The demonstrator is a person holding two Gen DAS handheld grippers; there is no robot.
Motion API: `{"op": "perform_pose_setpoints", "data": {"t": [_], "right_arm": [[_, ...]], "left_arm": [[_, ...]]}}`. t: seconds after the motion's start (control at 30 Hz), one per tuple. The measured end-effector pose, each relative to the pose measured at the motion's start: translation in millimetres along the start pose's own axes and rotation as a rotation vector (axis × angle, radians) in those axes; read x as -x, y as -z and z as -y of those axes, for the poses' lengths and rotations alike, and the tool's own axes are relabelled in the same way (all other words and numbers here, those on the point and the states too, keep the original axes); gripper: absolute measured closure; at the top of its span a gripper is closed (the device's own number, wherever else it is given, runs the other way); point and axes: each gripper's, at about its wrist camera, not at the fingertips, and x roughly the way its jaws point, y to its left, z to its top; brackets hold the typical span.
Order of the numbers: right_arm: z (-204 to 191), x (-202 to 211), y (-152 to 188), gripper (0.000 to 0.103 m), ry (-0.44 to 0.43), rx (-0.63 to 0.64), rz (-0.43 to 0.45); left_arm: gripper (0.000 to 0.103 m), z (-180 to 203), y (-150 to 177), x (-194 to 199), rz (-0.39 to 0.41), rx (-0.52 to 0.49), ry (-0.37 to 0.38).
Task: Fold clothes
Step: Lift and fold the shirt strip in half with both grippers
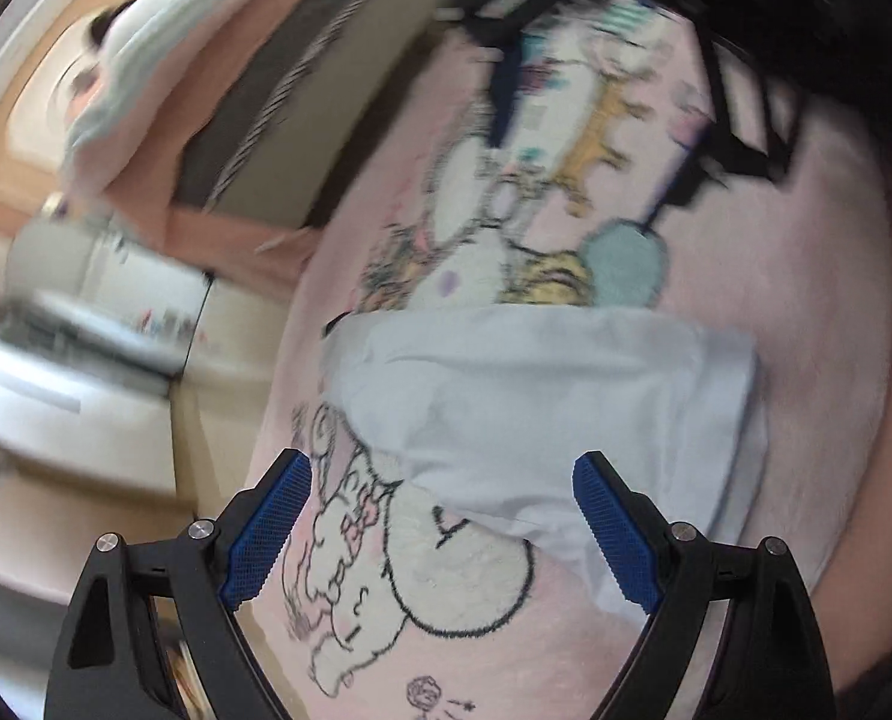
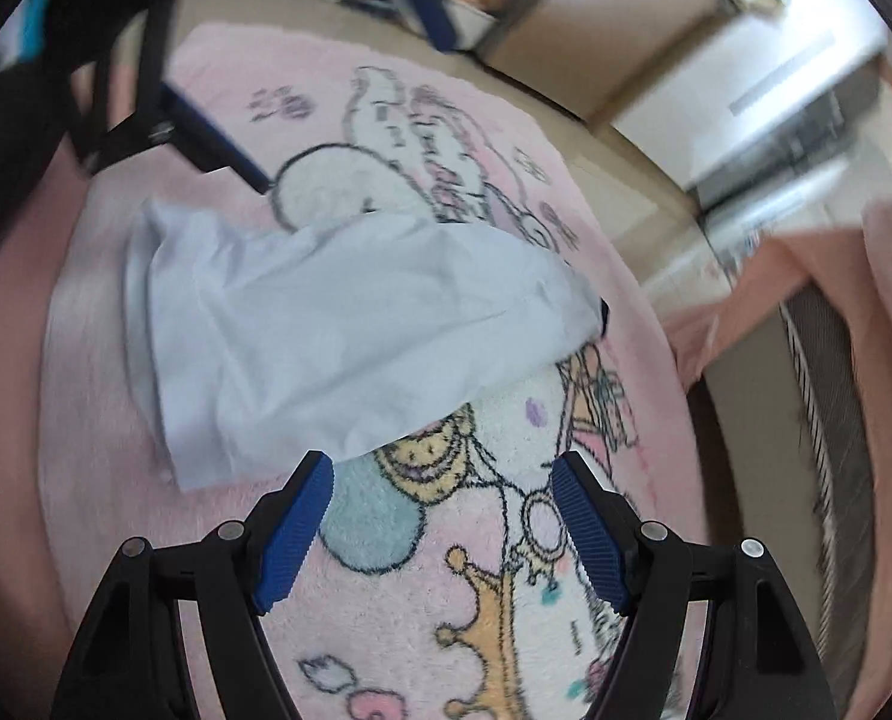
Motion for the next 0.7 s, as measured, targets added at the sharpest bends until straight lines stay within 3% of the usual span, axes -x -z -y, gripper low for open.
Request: {"op": "perform_pose_setpoints", "data": {"t": [0.2,0.33,0.47,0.7], "right_arm": [[-42,-12,13,0.027,-0.007,0.170,-0.005],[-67,-16,21,0.027,0.002,0.259,0.016],[-85,-20,22,0.027,-0.026,0.302,0.034],[-106,-23,13,0.027,-0.054,0.313,0.053]], "left_arm": [[0.013,45,15,-11,-0.022,-0.099,0.087],[0.013,69,25,-15,-0.033,-0.174,0.063],[0.013,75,29,-20,-0.044,-0.130,0.120],[0.013,97,34,-24,-0.051,-0.142,0.171]]}}
